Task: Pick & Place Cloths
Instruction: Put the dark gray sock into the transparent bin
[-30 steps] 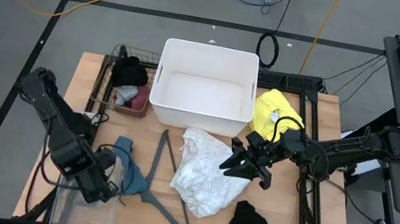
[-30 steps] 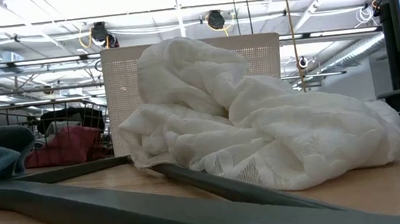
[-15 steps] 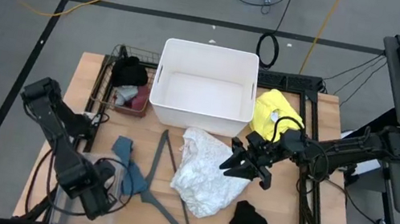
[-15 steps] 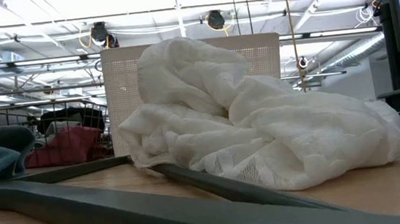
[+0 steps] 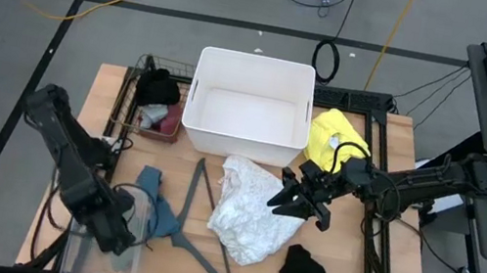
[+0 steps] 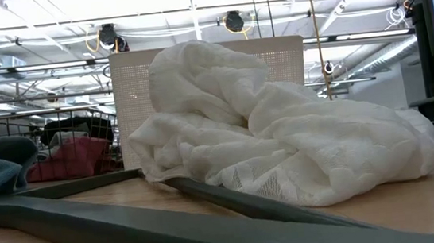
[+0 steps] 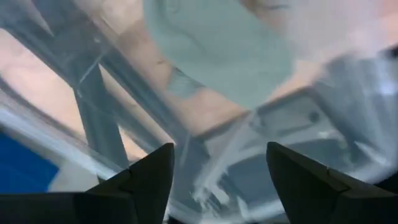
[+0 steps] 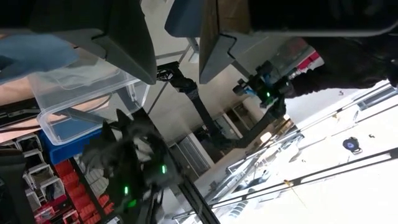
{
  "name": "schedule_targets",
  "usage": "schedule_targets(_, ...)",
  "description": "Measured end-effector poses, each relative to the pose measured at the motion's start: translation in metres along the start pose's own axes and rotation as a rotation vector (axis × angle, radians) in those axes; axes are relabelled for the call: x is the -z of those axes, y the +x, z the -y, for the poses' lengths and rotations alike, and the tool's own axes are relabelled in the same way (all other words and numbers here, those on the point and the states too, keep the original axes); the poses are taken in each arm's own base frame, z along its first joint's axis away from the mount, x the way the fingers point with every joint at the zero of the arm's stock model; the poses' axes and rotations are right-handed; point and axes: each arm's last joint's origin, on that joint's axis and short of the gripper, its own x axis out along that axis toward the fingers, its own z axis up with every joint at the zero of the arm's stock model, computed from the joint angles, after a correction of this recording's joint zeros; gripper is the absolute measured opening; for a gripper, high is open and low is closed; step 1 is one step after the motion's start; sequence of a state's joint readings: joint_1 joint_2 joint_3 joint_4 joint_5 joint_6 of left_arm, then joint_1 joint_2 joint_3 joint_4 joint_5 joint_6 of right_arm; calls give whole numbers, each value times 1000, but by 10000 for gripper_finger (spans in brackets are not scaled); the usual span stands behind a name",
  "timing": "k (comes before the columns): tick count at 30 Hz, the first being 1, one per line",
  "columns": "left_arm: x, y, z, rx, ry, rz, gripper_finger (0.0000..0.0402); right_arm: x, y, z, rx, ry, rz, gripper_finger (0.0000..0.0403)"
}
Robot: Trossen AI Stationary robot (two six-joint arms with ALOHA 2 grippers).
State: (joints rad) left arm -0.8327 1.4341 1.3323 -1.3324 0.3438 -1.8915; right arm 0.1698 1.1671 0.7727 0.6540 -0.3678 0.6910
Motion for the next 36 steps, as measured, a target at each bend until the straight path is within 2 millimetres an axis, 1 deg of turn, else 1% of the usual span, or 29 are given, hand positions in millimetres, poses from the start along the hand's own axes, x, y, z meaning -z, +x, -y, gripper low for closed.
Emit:
schedule_targets(4, 2, -37, -13, 182, 17, 80, 258, 0, 0, 0, 0, 0, 0, 113)
schedule_targets(8, -4, -72, -26, 386, -14, 237, 246, 0, 0, 0, 0, 0, 0, 114)
schedule_targets(11, -14, -90, -32, 476, -1, 363, 237, 0, 0, 0, 0, -1, 0, 113)
schedule_targets(14, -29, -100, -35, 493, 42, 479, 227, 0, 0, 0, 0, -11, 0, 112)
schedule_targets(20, -65, -112, -33, 414, 143, 639, 208, 0, 0, 0, 0, -23, -1, 113)
schedule_targets(22, -79, -114, -33, 359, 158, 671, 204, 0, 0, 0, 0, -23, 0, 112)
schedule_targets(25, -96, -114, -37, 235, 167, 677, 203, 0, 0, 0, 0, -23, 0, 110)
schedule_targets(30, -119, -108, -43, 33, 182, 636, 204, 0, 0, 0, 0, -12, 0, 110)
schedule_targets(33, -131, -102, -41, -26, 203, 619, 204, 0, 0, 0, 0, 2, -1, 110)
schedule_targets(36, -143, -92, -40, -48, 195, 608, 203, 0, 0, 0, 0, 3, -1, 110)
